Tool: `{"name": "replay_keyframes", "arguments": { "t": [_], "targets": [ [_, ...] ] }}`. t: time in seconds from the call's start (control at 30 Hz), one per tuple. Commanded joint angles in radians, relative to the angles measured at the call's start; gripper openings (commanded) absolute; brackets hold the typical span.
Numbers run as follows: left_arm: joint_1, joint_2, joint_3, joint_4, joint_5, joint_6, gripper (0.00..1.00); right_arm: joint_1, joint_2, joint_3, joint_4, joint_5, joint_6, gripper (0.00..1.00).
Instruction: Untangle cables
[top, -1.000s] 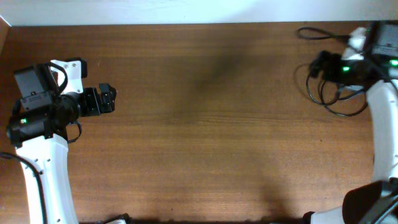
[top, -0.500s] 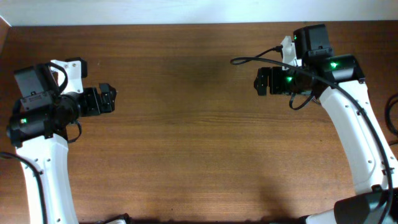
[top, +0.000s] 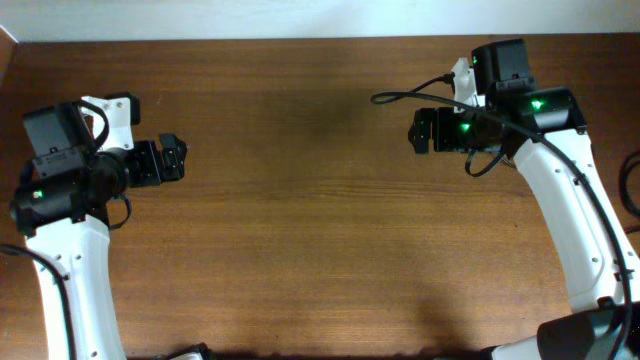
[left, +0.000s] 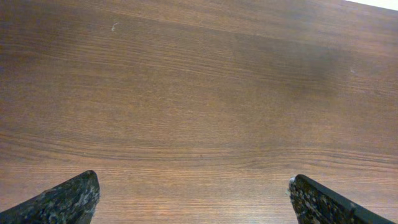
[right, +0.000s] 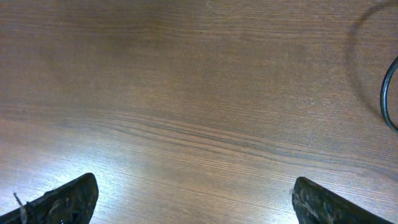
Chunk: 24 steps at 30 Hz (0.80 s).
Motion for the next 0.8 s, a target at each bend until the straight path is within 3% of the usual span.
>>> {"name": "replay_keyframes", "arguments": {
  "t": [0.0, 0.17, 0.53, 0.77],
  "targets": [
    [-0.028, -0.031, -0.008, -0.024, -0.071, 0.017, 0.99, 0.007, -0.018, 0.002, 0.0, 0.002, -0.008, 0.99],
    [-0.133, -0.144, -0.069, -0.004, -0.107, 0.098, 0.99, 0.007, -0.018, 0.002, 0.0, 0.002, -0.008, 0.99],
    [-0.302, -0.697, -0.762, 0.784, -0.05, 0.095, 0.99, 0.007, -0.018, 0.002, 0.0, 0.002, -0.008, 0.99],
    [-0.303, -0.937, -0.938, 0.866, -0.055, 0.064, 0.99, 0.007, -0.018, 0.002, 0.0, 0.002, -0.008, 0.99]
  ]
}}
